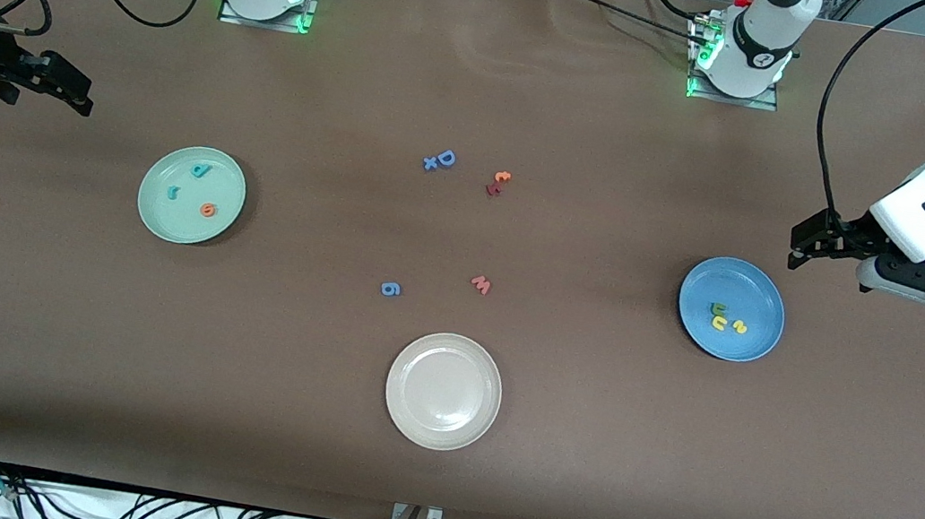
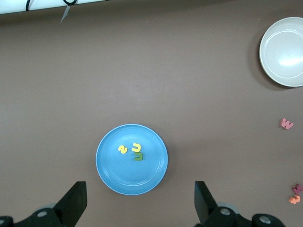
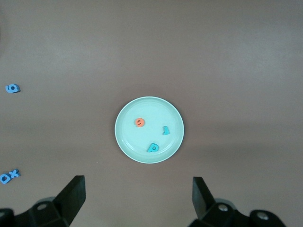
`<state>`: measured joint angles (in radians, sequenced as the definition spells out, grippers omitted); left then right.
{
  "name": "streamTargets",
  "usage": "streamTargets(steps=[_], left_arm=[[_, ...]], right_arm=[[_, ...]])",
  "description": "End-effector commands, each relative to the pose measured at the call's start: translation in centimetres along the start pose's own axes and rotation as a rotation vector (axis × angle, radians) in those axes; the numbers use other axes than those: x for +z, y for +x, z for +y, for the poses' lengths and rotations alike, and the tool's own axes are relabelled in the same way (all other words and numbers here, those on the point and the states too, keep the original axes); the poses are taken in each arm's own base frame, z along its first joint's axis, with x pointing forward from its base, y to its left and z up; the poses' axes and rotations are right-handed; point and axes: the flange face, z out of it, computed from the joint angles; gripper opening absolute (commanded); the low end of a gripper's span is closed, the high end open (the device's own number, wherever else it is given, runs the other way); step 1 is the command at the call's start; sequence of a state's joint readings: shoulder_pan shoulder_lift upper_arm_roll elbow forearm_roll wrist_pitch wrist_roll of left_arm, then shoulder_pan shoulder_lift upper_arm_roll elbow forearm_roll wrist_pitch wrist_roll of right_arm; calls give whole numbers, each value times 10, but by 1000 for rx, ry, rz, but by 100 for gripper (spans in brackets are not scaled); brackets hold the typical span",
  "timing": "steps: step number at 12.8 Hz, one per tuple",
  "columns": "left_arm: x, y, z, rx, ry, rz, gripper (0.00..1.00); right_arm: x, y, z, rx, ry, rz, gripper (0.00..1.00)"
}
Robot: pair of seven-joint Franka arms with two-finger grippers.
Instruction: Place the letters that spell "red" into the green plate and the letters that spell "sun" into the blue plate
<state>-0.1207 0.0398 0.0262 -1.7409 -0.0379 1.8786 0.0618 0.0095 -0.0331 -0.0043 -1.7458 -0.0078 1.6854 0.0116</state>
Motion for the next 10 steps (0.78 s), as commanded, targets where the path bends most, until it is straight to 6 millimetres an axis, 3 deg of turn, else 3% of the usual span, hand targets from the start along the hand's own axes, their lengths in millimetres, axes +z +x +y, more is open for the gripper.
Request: streamTargets(steps=[1,3,6,10], left_arm=[[-9,4,-2,-7,30,-3,100],[-21,2,-5,-22,26,-18,100],[-54,5,-11,-98,31,6,100],[-59,3,-16,-124,33,-10,100]], right_arm=[[-6,0,0,-13,8,-3,100],[-6,0,0,-13,8,-3,100],[-6,0,0,-13,8,-3,100],[-6,0,0,-13,8,-3,100]])
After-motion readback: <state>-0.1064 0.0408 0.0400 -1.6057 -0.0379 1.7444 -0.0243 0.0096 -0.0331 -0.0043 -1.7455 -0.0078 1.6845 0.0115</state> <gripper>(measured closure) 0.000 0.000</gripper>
